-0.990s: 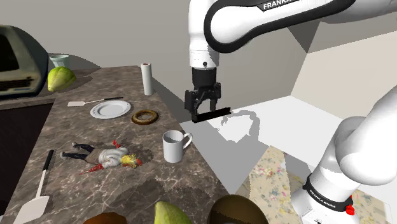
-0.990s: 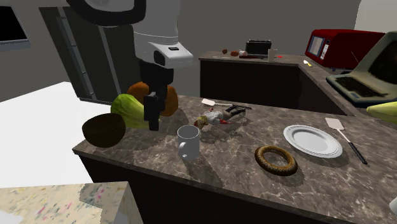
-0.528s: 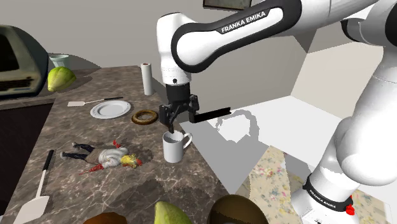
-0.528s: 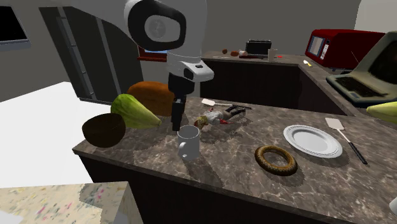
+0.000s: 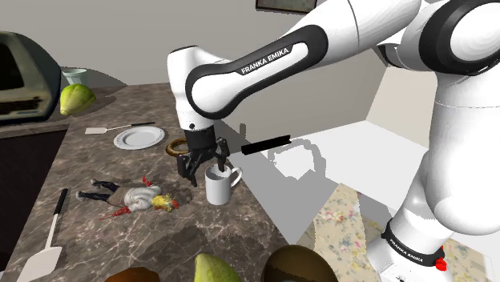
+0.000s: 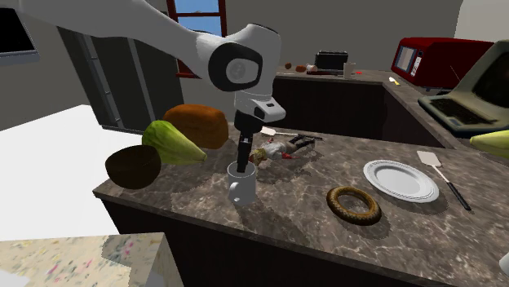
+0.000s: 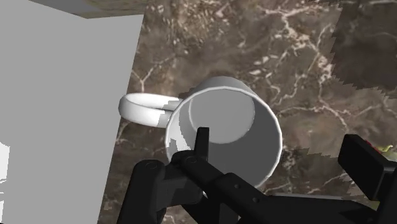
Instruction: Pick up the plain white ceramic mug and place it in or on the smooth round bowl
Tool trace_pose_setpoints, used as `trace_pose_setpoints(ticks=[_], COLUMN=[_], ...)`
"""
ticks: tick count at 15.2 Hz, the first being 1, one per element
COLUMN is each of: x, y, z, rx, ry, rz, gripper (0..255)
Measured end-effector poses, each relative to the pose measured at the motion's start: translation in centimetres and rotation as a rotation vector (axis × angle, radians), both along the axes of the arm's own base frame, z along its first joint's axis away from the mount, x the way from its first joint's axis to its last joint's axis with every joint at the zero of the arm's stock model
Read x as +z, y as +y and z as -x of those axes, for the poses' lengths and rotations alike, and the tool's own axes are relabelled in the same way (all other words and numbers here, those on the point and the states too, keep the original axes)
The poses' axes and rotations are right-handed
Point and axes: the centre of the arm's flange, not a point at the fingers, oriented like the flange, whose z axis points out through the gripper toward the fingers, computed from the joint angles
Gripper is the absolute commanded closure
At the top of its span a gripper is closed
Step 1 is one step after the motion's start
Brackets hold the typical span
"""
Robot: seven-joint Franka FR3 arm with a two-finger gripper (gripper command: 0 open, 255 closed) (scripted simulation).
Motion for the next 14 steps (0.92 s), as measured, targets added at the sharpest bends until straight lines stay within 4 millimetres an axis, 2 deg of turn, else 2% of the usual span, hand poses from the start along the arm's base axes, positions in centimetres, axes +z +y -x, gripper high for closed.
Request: trace_pose_setpoints(ticks=[5, 12, 13, 14], x=[-2.5, -2.9, -2.9, -2.9], y=[0.0, 0.1, 0.1, 0.1], z=[0.1, 0.3, 0.3, 0.3], rx=[-0.001, -0.001, -0.001, -0.001], ry=[0.0, 0.0, 0.0, 0.0], rz=[0.0, 0.0, 0.0, 0.0], gripper=[0, 0, 255, 255])
